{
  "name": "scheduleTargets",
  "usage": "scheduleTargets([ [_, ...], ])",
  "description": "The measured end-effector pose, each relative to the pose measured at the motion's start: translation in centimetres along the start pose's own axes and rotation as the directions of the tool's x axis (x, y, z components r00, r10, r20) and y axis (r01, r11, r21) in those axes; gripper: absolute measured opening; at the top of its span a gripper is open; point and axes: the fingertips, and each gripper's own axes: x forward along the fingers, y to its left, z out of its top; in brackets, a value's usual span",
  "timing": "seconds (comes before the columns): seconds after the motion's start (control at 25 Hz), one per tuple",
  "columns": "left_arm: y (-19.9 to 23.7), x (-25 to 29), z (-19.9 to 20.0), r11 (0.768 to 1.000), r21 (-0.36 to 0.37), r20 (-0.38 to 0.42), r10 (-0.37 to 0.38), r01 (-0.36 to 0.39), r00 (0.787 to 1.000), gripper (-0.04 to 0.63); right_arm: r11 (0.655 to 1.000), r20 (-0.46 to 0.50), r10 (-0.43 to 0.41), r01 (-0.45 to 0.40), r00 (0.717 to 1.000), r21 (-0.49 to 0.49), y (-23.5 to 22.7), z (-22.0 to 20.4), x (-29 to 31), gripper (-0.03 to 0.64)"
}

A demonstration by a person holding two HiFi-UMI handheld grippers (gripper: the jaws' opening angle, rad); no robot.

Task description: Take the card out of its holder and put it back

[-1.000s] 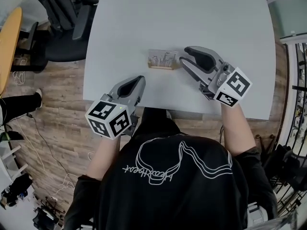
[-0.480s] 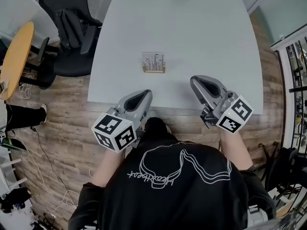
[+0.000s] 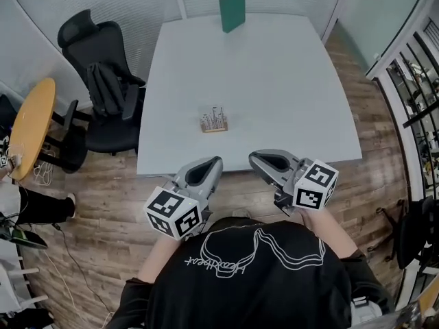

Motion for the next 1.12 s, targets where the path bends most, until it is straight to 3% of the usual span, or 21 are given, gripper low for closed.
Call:
scheduleTargets([
  [0.12,-1.3,-1.8,-0.3,1.0,0.017,-0.003,-0.025,0.025,1.0,0.014,0.998,0.053,0.007,-0.011,0.999,0.069,2.1,-0.3,-0.7,0.009],
  [0.52,-2.1,-5.3,-1.8,0.999,-0.018,0.009,-0.032,0.032,0.999,0.014,0.998,0.019,-0.038,0.037,0.999,0.041,5.1,-3.1,-1.0,0.009],
  [1.12,-3.0,-9.6,-1.8,0.998,-0.005,0.034,-0.059,0.059,0.998,0.014,0.998,0.042,-0.069,0.069,0.997,-0.013,9.8,-3.3,-0.5,0.008],
])
